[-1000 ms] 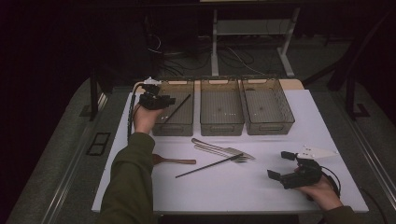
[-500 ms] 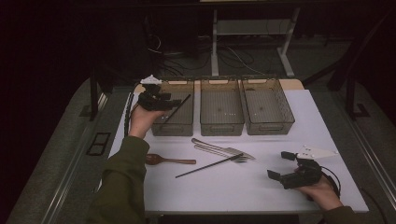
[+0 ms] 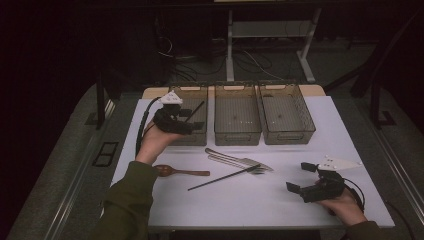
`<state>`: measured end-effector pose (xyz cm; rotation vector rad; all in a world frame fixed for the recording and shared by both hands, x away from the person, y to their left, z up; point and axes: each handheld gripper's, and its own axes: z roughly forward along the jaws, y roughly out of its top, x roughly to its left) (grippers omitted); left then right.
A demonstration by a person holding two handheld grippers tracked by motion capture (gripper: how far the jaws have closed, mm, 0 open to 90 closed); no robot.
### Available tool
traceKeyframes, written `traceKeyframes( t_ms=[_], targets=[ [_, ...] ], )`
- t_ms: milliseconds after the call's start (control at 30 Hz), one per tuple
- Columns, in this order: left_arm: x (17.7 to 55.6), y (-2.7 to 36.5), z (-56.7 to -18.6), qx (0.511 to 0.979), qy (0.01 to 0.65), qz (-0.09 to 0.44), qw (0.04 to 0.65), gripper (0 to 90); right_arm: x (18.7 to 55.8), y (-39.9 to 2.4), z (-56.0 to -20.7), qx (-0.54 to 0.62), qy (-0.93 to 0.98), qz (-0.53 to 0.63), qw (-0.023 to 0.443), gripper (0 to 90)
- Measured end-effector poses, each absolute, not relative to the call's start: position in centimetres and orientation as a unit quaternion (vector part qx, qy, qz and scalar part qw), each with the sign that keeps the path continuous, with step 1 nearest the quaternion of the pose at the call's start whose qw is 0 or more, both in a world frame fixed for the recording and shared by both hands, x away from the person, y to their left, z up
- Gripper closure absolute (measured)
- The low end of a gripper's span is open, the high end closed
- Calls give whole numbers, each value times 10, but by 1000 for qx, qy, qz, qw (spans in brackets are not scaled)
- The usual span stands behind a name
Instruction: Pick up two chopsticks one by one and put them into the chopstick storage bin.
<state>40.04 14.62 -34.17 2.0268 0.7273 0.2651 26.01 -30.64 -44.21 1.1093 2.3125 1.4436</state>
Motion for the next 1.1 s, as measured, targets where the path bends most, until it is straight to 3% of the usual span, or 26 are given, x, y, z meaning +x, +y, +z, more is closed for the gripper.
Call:
traceKeyframes(
  t_ms=[667,1100],
  targets=[
    [338,134,-375,832,253,88,487,257,260,-301,-443,362,791,483,99,0],
    [302,134,-402,830,252,97,489,335,259,-302,-443,364,790,482,101,0]
  ],
)
